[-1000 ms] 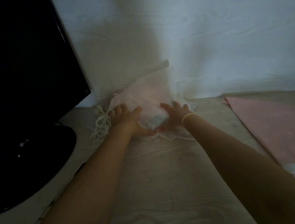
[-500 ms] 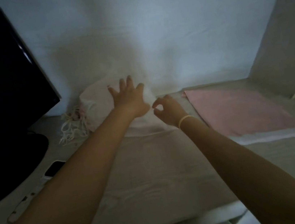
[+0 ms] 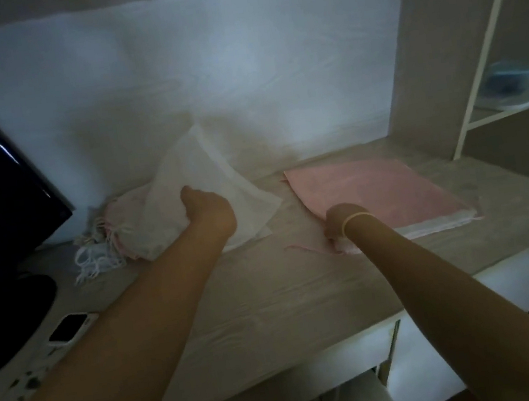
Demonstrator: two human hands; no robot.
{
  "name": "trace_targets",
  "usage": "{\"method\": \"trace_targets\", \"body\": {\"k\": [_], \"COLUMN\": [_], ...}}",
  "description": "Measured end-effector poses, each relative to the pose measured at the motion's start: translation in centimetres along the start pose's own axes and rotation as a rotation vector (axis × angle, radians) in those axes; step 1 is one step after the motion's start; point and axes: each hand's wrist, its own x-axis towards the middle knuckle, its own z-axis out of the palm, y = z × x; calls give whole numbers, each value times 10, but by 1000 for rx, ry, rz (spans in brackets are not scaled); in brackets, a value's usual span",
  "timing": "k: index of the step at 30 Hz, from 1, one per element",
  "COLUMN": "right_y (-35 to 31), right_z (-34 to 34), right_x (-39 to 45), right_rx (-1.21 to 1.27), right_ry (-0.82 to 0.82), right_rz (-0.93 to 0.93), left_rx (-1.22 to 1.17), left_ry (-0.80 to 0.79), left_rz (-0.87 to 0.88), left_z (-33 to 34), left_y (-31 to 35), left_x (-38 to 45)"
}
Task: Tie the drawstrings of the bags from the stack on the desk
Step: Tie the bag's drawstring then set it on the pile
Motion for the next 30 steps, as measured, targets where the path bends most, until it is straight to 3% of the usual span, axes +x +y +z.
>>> {"method": "trace_targets", "body": {"k": [3,5,8,12,16,23,26,30], "right_y": [-20,-31,-38,-20,6,15,17,11], "right_z": [-3,-6,-18,-25,-8,29,31,32], "right_x": [-5,-7,-19,-28,-27,-16,-11,-10], "right_rx": [68,109,98,121,-21,20,124,185], "right_ry": [56,87,74,152,31,416,473,483], "right_rz": [-99,-220,-357,-332,-281,-269,-251,-274], "left_rx": [-76,-163,-302,-540,-731,-661,-1083,-1956], "left_ry": [207,250,210,104,-32,180,100,-268], "left_rz": [109,194,309,399,464,352,363,241], "left_z": [1,3,2,-1,7,10,5,-13], "left_y": [-2,0,10,34,71,96,95,88], "left_x": [-10,-10,-15,-28,-31,-36,-34,-36]}}
